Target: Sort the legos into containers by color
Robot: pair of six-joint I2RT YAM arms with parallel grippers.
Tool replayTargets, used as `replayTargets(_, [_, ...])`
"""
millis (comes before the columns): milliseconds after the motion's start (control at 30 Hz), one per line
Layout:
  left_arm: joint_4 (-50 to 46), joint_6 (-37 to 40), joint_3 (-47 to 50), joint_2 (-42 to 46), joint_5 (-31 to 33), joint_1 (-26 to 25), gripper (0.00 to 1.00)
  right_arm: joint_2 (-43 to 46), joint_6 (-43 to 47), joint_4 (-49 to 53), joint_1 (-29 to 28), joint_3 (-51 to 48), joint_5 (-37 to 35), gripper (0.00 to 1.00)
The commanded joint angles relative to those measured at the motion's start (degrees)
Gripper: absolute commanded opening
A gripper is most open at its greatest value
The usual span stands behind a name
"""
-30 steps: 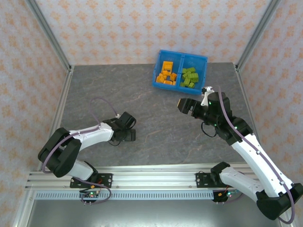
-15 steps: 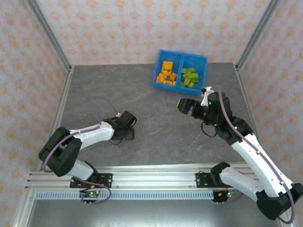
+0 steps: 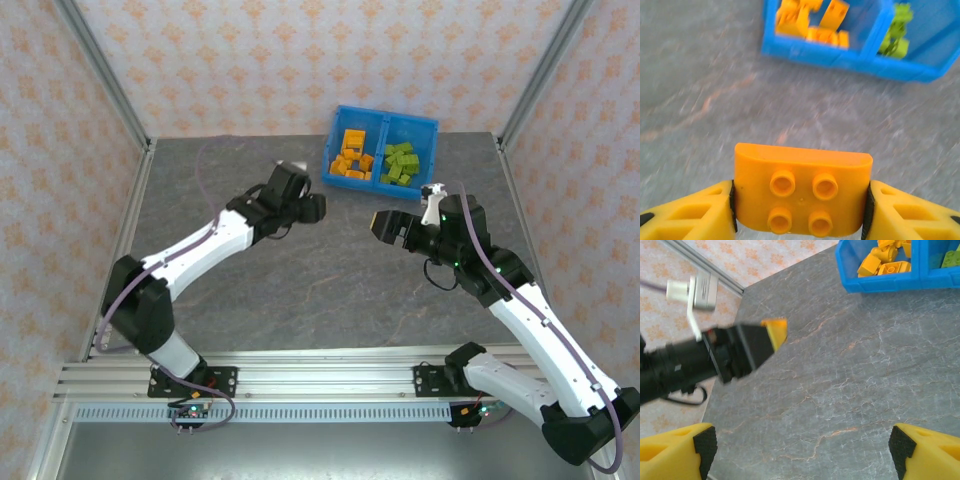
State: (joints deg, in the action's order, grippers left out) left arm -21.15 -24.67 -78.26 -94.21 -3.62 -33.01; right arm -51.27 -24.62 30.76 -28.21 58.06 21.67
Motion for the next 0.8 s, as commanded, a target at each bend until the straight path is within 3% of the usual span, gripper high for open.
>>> replayTargets(0, [3.69,4.98,-8.98,-6.75,1.51,-0.39,0.53,0.81,1.84,-1.52,-0.27,0.82,1.32,0.91])
replayTargets(200, [4.03,9.86,-29.98,-23.2,3.4,-0.39,0.54,0.69,3.15,-1.28,-0.19,1.09,-0.49,0.91])
replayTargets(533, [-3.11,16.99,-75.27,-54.33,8.49,0.31,0.54,-0.22,3.19,0.33,-0.22,1.59,-3.25,0.92])
replayTargets(767, [6.56,17.42,-77.84,-60.38,7.5,1.35,0.54,-0.77,3.54,0.62,-0.19,1.43,-3.08,0.92])
